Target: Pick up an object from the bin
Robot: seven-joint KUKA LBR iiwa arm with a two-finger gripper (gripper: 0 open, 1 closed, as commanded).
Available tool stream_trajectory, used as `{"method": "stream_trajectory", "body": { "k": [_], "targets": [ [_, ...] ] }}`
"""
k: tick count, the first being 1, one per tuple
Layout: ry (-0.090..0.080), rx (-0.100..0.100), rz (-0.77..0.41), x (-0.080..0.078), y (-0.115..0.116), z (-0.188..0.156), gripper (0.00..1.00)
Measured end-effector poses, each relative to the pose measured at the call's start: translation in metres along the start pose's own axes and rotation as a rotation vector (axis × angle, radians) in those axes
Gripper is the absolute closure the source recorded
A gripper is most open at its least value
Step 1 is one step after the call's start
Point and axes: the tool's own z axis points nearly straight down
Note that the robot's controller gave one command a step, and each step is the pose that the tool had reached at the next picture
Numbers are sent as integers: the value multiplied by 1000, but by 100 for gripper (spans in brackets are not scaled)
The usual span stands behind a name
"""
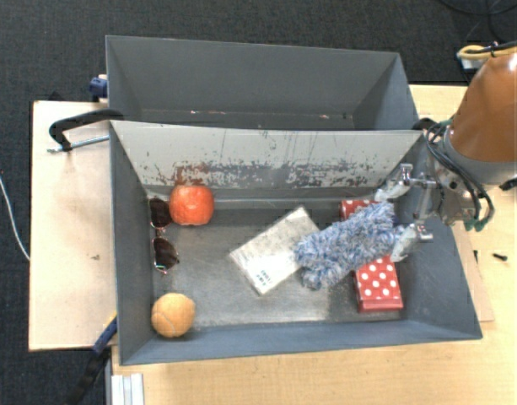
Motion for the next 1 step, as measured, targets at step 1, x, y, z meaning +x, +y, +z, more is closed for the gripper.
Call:
{"method": "stream_trajectory", "body": {
  "k": [1],
  "targets": [
    [0,0,0,0,0,0,0]
  ]
}}
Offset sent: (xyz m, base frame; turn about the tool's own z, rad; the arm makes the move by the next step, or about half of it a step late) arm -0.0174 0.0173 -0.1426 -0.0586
